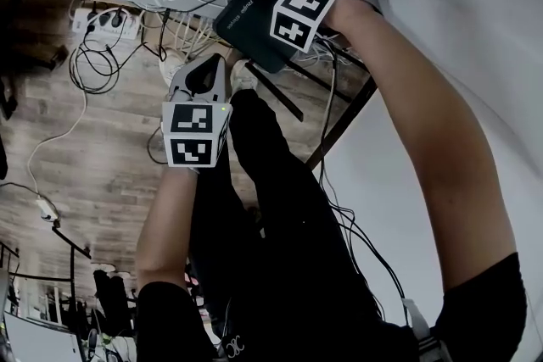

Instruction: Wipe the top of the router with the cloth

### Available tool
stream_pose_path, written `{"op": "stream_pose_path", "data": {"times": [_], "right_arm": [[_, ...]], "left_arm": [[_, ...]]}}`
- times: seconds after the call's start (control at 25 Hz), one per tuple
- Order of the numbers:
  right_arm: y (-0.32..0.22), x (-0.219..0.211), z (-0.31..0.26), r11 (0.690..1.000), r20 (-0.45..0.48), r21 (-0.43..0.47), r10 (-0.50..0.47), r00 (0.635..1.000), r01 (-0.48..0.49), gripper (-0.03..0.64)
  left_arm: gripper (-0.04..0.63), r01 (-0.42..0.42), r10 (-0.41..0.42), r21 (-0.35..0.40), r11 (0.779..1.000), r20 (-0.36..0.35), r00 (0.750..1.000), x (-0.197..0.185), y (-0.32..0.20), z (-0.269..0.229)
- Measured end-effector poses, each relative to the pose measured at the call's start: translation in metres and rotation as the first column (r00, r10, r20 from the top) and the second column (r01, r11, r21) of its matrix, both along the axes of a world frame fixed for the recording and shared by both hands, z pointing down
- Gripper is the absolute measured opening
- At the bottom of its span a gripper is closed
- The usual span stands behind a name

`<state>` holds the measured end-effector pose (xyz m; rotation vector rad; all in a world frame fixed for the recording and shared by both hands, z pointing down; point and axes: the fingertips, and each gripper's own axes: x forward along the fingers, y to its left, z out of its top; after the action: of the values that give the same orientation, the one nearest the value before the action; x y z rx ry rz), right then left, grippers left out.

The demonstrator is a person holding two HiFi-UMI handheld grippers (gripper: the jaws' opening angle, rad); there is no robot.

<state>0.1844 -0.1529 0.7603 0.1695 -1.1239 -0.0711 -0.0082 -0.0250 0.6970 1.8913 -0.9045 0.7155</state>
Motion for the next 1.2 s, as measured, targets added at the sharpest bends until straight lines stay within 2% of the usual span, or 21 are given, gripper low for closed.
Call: {"op": "stream_pose_path", "data": {"times": [0.12,0.24,0.44,0.64,0.92,1.2], "right_arm": [[0.001,0.001,0.000,0.999,-0.010,0.029,0.027,1.000,-0.027,0.011],[0.002,0.008,0.001,0.995,-0.036,0.033,0.093,0.995,-0.092,0.011],[0.013,0.036,0.001,0.984,-0.180,-0.037,0.163,0.970,-0.172,0.011],[0.019,0.046,0.003,0.972,-0.219,-0.072,0.203,0.954,-0.223,0.011],[0.024,0.052,0.003,0.959,-0.268,-0.130,0.211,0.940,-0.252,0.011],[0.026,0.050,0.003,0.972,-0.255,-0.141,0.146,0.956,-0.186,0.011]], "left_arm": [[-0.003,0.012,-0.012,0.001,1.000,-0.005,1.000,0.004,-0.001,0.001],[-0.003,0.009,-0.009,0.009,1.000,-0.002,1.000,0.005,-0.004,0.000],[-0.003,0.017,-0.017,0.006,1.000,0.003,1.000,0.000,-0.005,0.001],[-0.003,0.036,-0.036,-0.008,0.999,0.003,0.999,-0.006,-0.004,0.007],[-0.003,0.016,-0.016,-0.003,1.000,-0.016,1.000,-0.001,-0.002,0.005],[-0.003,0.022,-0.022,-0.012,1.000,-0.015,1.000,-0.008,0.001,0.011]]}}
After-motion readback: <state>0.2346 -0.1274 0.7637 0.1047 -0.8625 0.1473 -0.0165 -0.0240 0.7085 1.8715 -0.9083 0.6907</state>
